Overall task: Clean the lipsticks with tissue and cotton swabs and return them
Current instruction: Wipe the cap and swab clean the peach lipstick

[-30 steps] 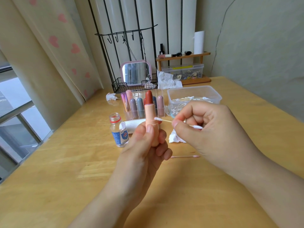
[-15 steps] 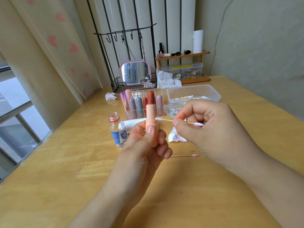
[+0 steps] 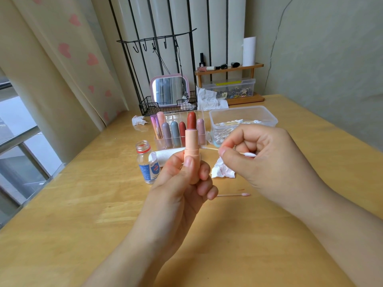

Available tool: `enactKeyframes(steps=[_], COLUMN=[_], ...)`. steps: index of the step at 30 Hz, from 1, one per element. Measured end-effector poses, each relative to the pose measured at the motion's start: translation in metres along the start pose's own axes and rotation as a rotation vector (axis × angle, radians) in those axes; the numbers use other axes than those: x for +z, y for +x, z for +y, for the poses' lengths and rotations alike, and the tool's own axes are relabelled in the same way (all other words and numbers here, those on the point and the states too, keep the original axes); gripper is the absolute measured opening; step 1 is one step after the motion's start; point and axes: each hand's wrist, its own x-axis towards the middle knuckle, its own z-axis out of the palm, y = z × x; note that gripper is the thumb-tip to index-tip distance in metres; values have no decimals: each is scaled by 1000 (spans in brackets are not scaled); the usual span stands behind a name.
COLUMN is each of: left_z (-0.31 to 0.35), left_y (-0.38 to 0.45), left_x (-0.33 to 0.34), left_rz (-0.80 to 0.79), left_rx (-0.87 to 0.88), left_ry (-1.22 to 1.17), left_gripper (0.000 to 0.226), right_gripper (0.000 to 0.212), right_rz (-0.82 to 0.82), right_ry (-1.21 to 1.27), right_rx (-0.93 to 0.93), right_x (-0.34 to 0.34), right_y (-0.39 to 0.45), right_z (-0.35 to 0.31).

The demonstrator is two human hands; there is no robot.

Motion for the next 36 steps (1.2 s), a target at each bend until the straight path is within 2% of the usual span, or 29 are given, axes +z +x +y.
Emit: enactKeyframes(steps=[10,13,18,25,36], left_z=[0,1,3,7,4], left_y=[3,1,-2,-4,-3], left_x=[-3,-2,1,2,-1], left_rz=[104,87,61,10,-64], left_rx=[-10,-38,-17,-15,-46], left_ry=[38,29,80,38,-32], left_gripper=[25,28,7,9,29], right_gripper=[14,12,13,17,16], right_rz=[-23,-32,-22,-8,-22], right_ry=[-17,-27,-36,-13,62], right_rx=[29,37,17,11,49], right_x=[2,4,2,1,-2], right_y=[-5,-6,-5,-1,0], right_z=[-7,-9,-7,-3,-8])
